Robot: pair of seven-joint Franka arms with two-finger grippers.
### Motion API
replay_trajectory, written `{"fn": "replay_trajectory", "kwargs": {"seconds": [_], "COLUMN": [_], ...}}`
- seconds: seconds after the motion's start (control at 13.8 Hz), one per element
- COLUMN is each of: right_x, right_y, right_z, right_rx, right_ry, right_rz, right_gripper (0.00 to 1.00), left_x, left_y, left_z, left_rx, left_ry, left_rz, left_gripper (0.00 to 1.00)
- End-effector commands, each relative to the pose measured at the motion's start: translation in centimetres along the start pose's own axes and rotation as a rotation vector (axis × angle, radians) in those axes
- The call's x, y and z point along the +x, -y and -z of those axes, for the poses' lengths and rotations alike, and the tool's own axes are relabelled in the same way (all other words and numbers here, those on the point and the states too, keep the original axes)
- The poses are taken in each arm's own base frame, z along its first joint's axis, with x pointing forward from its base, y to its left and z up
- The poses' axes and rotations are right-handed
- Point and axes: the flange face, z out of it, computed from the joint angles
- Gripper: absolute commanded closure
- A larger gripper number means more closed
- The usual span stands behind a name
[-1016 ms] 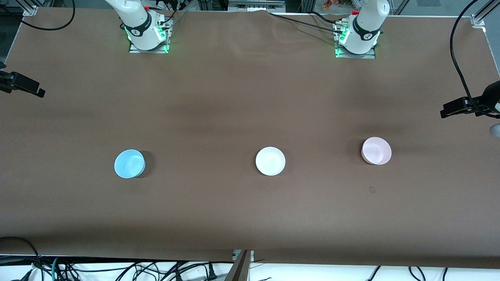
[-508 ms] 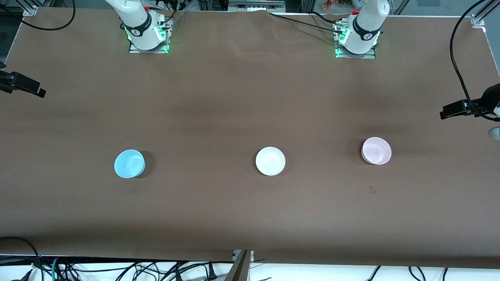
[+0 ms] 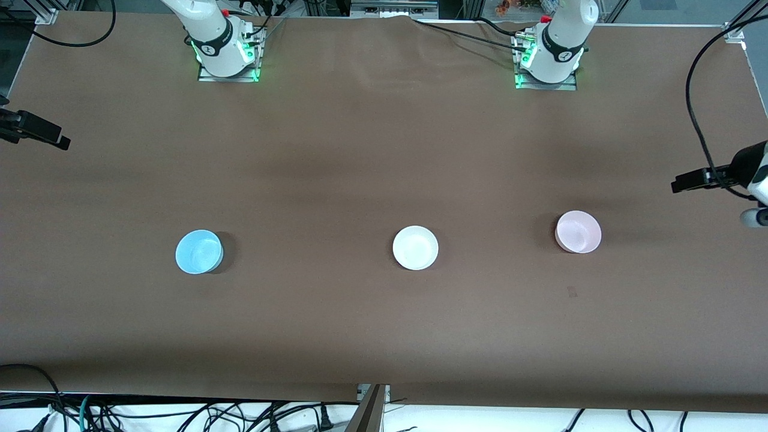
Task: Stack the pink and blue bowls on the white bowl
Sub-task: 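Reach the left gripper down to the pink bowl rim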
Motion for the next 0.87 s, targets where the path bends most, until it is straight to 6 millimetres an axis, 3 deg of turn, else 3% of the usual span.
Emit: {"fn": "replay_trajectory", "kwargs": {"seconds": [0.0,0.29,0.51,0.8], "right_x": [0.2,0.2,0.2,0.2], "right_y": [-0.1,0.0,0.0,0.0], "right_z": [0.5,0.5,0.5,0.5], "right_rx": [0.016,0.015,0.015,0.016], "right_ry": [-0.004,-0.004,-0.004,-0.004], "right_rz": [-0.008,-0.007,-0.007,-0.008], "right_gripper": [0.01,0.01,0.01,0.01], "left_x": [0.1,0.7,1.0,0.8], "left_y": [1.2,0.4,0.7,2.8], "left_z": [-3.3,-5.3,-10.6,-16.8], "left_rx": [-0.006,-0.060,-0.078,-0.157], "left_ry": [0.008,0.021,-0.009,-0.062], "left_rz": [0.007,0.012,0.026,0.045], "left_gripper": [0.00,0.00,0.00,0.00]}}
